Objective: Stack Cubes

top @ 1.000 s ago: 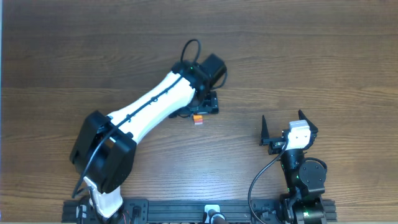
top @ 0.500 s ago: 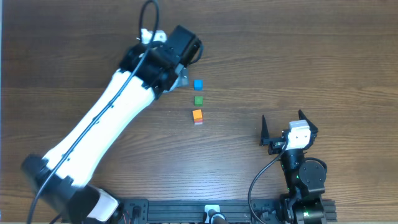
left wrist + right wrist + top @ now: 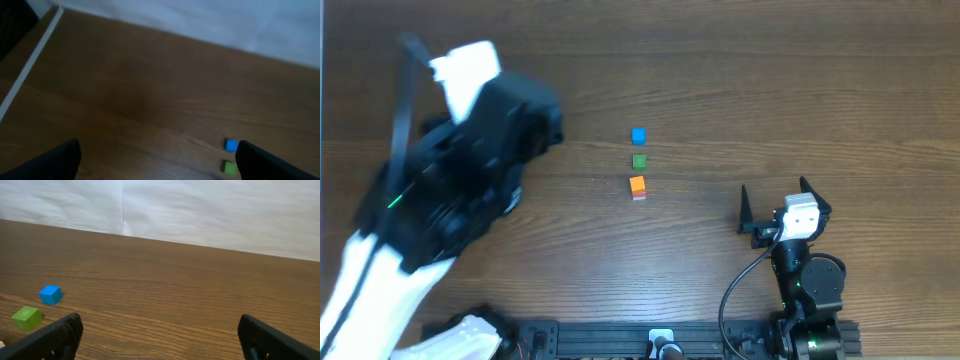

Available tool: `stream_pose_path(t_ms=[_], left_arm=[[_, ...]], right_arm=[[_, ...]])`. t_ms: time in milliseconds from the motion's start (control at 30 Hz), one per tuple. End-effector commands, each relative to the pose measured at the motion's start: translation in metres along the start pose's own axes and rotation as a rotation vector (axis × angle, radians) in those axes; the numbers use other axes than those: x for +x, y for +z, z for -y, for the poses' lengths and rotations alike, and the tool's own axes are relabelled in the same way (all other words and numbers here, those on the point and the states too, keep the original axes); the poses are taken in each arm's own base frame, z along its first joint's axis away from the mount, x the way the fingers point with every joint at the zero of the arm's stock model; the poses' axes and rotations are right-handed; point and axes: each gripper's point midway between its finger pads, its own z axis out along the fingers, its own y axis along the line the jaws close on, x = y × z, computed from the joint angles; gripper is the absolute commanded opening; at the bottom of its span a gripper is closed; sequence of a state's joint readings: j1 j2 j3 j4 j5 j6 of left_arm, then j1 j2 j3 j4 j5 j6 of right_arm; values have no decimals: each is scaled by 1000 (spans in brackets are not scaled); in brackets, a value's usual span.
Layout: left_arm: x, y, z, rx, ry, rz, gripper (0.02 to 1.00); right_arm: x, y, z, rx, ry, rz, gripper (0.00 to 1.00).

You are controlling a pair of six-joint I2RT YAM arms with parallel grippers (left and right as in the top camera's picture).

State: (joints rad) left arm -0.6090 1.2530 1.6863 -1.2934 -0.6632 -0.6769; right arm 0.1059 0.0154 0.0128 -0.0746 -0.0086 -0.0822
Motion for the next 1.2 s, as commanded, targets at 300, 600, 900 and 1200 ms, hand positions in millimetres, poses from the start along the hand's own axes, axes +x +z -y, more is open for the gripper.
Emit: stream_pose_path(t_ms=[300,600,900,1200], left_arm=[[-42,-60,-46,281,-14,200,1000],[-7,-71,-71,373,-91,373,1000],[44,-40,-69,431,-20,512,998],[94,6,-68,406,95,538,1000]], right_arm=[[1,0,-1,0,-2,3,993],[1,0,-1,0,-2,3,993],[1,0,-1,0,-2,3,991],[1,0,-1,0,-2,3,991]])
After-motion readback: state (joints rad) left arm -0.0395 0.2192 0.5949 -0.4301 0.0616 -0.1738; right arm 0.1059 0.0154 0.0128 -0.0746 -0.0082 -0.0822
